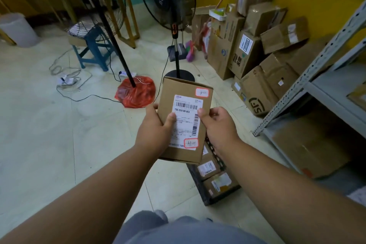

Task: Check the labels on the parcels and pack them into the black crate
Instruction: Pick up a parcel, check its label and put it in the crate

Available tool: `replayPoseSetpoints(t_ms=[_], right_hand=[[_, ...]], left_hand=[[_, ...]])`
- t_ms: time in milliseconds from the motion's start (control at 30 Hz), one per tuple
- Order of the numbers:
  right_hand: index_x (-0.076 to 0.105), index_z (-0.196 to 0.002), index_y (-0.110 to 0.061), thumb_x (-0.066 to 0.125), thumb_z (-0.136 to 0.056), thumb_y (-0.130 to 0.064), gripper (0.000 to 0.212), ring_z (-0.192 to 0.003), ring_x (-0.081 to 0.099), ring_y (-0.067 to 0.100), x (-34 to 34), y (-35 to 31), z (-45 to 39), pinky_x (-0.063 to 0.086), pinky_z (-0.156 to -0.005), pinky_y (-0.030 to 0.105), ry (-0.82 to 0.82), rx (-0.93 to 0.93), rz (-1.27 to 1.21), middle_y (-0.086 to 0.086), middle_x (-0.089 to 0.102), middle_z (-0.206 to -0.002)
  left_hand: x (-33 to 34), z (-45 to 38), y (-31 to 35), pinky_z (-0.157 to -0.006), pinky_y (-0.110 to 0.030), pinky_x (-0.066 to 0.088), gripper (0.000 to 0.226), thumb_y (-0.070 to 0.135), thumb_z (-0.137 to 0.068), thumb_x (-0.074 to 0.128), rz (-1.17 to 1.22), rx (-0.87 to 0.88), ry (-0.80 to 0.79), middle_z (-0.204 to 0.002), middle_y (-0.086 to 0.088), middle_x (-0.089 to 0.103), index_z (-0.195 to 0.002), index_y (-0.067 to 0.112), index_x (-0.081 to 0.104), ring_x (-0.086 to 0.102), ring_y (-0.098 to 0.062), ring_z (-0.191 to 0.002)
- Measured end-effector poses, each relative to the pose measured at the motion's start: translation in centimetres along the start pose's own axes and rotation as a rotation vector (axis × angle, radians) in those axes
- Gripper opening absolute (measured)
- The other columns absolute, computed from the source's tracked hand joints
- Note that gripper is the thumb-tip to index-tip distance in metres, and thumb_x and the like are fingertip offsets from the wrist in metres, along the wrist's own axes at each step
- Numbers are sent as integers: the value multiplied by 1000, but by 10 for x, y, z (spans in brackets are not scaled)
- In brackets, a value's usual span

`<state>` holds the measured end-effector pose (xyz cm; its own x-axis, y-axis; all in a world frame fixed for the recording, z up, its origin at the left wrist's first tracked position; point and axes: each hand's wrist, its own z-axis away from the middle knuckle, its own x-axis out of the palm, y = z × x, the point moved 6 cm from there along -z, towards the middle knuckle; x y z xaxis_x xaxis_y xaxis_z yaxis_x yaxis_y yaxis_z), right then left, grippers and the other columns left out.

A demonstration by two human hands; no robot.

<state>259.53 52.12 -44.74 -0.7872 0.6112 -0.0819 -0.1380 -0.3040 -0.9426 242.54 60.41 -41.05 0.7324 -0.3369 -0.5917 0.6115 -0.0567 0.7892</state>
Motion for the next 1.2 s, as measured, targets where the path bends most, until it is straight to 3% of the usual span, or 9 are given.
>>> replayPoseSetpoints(t_ms=[100, 233, 467, 567, 667, 800, 933, 1133, 1200], right_hand=[[63, -96, -18, 66, -92, -41, 24, -80, 74, 14, 3, 0, -36, 62, -71, 37, 136, -6, 61, -2, 76, -90], [69, -92, -19, 65, -92, -42, 23, -80, 74, 16, 1, 2, -86, 62, -77, 43, 294, 57, 56, -5, 77, -86], [65, -86, -24, 68, -88, -41, 17, -80, 73, 18, -22, -34, -145, 61, -76, 49, 673, 108, -18, -5, 75, -85], [63, -93, -26, 65, -80, -47, 25, -83, 72, 17, -31, -32, -143, 61, -76, 47, 823, 141, -24, -7, 74, -92], [63, -99, -22, 63, -91, -41, 20, -84, 69, 14, -46, -21, -121, 60, -75, 40, 946, 210, 80, -8, 70, -92], [64, -99, -24, 59, -97, -38, 15, -86, 68, 13, -62, 26, -105, 58, -72, 32, 1006, 306, 104, -9, 70, -96], [68, -108, -22, 58, -98, -32, 18, -79, 66, 3, -58, 82, -116, 45, -53, 4, 999, 375, 99, -8, 72, -105], [64, -104, -22, 56, -99, -32, 14, -95, 72, 13, -44, 197, -179, 49, -58, 7, 964, 472, 32, -5, 72, -112], [63, -105, -21, 53, -99, -35, 18, -96, 71, 14, -35, 248, -203, 55, -64, 14, 951, 503, -9, -5, 71, -111]], left_hand=[[12, -53, 2, -64, -30, 48, 35, 47, -98, 51, -39, 35, -62, -109, 10, 60, -124, 34, 33, 58, -5, -76], [38, -128, 13, -76, -34, 46, 36, 45, -98, 52, -63, 110, -199, -109, 8, 59, -127, 30, 36, 61, -15, -86], [80, -246, 100, -76, -33, 45, 47, 43, -97, 52, -140, 411, -449, -108, 6, 54, -135, 26, 31, 57, -16, -84], [111, -261, 120, -81, -37, 50, 42, 42, -98, 52, -136, 478, -586, -108, 5, 56, -131, 25, 31, 60, -19, -88], [150, -252, 113, -86, -42, 56, 41, 46, -95, 53, -120, 502, -731, -120, 1, 60, -127, 30, 35, 64, -17, -98], [200, -235, 90, -101, -40, 47, 48, 52, -94, 49, -223, 605, -784, -127, 0, 43, -135, 28, 47, 52, -20, -115], [247, -238, 49, -82, -31, 47, 46, 49, -96, 46, -306, 510, -880, -111, 3, 53, -135, 28, 53, 60, -14, -97], [315, -266, -44, -50, -7, 41, 13, 29, -100, 50, -285, 273, -941, -88, 12, 59, -111, 23, 46, 58, 3, -74], [346, -278, -88, -52, -6, 45, 10, 25, -101, 48, -321, 263, -966, -90, 13, 59, -111, 23, 46, 61, -2, -79]])
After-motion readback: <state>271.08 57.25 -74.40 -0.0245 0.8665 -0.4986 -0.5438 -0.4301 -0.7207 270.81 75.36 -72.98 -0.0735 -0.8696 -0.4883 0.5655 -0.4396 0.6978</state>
